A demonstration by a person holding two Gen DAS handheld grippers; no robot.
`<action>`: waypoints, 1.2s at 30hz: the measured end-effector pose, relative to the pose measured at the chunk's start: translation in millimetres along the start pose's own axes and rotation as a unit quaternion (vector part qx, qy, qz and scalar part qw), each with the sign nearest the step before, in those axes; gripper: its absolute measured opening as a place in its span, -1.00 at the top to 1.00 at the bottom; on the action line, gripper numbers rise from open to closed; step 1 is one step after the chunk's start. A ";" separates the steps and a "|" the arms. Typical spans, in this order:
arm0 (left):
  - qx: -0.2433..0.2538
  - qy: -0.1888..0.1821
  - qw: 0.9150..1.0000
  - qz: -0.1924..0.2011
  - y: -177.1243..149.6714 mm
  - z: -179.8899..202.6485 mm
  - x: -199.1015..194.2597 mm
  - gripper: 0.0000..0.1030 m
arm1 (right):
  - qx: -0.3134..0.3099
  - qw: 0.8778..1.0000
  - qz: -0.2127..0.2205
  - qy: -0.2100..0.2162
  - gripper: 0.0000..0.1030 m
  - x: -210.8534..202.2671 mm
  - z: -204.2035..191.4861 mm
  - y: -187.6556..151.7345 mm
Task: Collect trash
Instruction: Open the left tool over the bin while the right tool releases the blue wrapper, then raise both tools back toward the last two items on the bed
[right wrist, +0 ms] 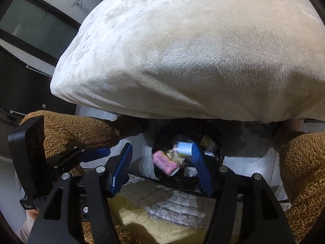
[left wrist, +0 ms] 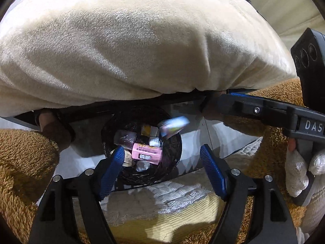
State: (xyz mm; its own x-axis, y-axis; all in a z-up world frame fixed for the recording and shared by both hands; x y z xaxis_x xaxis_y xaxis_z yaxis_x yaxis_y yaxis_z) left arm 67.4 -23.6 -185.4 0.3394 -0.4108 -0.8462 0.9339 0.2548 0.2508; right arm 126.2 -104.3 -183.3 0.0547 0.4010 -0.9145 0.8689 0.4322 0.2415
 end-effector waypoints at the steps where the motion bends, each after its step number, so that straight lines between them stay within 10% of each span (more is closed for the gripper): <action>1: -0.001 0.004 1.000 0.001 0.4 -0.7 -0.1 -0.46 | -0.002 1.000 -0.001 0.000 -0.19 0.7 -1.4 -0.1; 21: 0.047 -0.003 0.995 0.083 3.0 14.5 -37.5 -0.46 | -0.034 0.995 0.075 0.052 -0.22 -34.6 -15.9 -0.8; 36: 0.125 0.021 0.973 0.194 47.4 21.1 -112.1 -0.46 | -0.100 0.976 0.186 0.056 -0.24 -89.9 -19.9 38.8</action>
State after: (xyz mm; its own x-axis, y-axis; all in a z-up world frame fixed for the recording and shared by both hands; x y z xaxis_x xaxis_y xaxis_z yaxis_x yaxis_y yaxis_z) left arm 76.0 16.1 -68.7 0.6720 -0.2888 -0.6819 0.7361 0.1602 0.6577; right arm 145.2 -107.5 -85.3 0.2844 0.6407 -0.7132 0.6849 0.3848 0.6188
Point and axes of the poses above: each gripper's, at about its wrist camera, not at the fingertips, and x roughly the way its jaws point, z to its right, y to its top, the point moved 3 cm from there along x, roughly the way its jaws point, and after that the axes turned 11 degrees about -y, right-handed, at the moved point
